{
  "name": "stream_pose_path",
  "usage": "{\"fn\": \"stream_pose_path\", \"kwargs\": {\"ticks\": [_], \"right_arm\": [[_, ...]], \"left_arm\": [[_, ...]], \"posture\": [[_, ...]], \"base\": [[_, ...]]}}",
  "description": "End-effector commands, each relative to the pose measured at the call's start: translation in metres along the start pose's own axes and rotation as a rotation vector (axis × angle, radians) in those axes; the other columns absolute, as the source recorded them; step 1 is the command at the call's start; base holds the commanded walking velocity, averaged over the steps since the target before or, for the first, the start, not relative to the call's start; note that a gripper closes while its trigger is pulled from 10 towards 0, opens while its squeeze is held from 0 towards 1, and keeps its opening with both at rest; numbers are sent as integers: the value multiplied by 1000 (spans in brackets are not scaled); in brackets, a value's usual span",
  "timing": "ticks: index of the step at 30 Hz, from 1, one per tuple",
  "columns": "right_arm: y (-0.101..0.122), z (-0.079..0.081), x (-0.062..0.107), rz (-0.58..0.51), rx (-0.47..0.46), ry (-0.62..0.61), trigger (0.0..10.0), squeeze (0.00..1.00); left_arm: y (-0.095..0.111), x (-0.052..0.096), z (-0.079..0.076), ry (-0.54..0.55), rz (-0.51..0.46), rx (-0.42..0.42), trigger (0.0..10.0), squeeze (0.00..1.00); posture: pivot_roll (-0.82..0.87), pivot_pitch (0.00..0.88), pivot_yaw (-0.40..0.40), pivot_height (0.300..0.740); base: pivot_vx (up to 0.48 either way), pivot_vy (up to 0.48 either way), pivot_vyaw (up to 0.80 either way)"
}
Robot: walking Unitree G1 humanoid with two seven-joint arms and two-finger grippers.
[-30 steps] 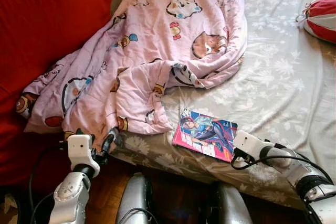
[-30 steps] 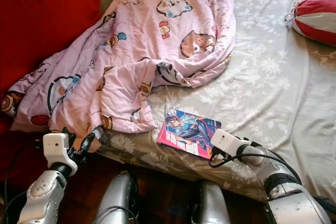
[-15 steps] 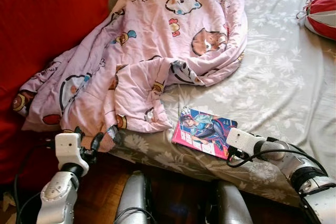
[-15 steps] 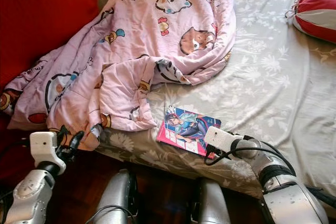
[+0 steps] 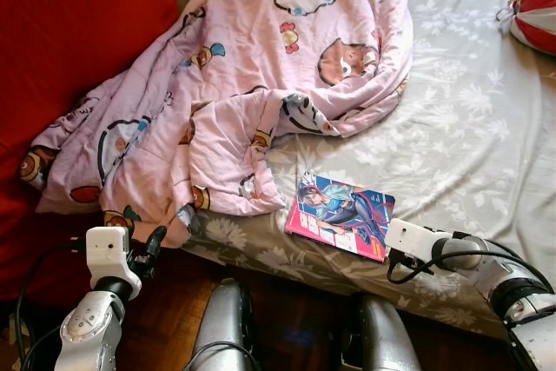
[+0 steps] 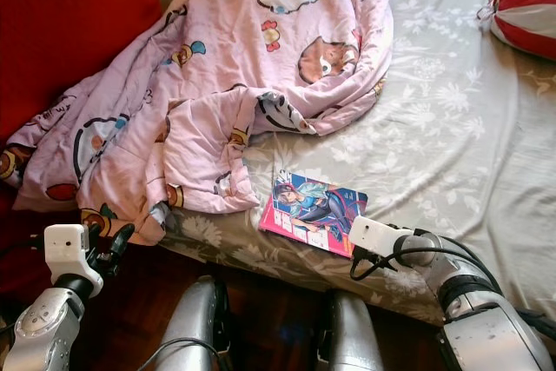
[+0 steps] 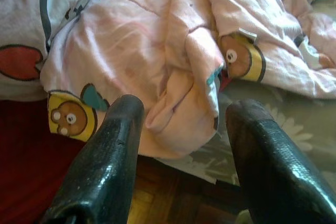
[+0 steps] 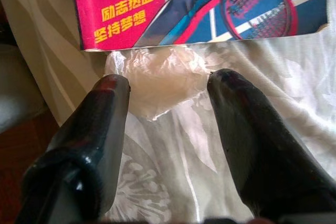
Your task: Clean up the room
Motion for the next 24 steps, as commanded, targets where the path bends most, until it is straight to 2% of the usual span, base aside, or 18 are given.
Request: {"fn": "stream_pose_path", "kwargs": {"ticks": [1, 10, 24], "right_arm": [[-14, 8, 0, 37, -23, 21, 10000, 0], [-14, 12, -2, 33, -21, 3, 10000, 0], [-11, 3, -2, 24, 7, -87, 10000, 0]], "left_arm": [[-8, 7, 3, -8, 43, -13, 10000, 0], [-7, 11, 5, -27, 53, -28, 10000, 0], [-11, 18, 10, -32, 73, -42, 10000, 0]], "posture": [[215, 347, 75, 617], [230, 365, 100, 617], [243, 383, 121, 617]], "base": [[0, 0, 0], [0, 0, 0], [0, 0, 0]]}}
Point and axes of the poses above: a point about 5 cm out from each wrist's last joint towards the gripper, its own x axis pointing back from the gripper into the wrist, its own y axis along the axis of the wrist's last joint, z = x × y, the point moved 2 cm from there along -x, pointing out of the wrist towards the gripper, and after that the axes turned 9 degrees about -x, right-handed, at the moved point
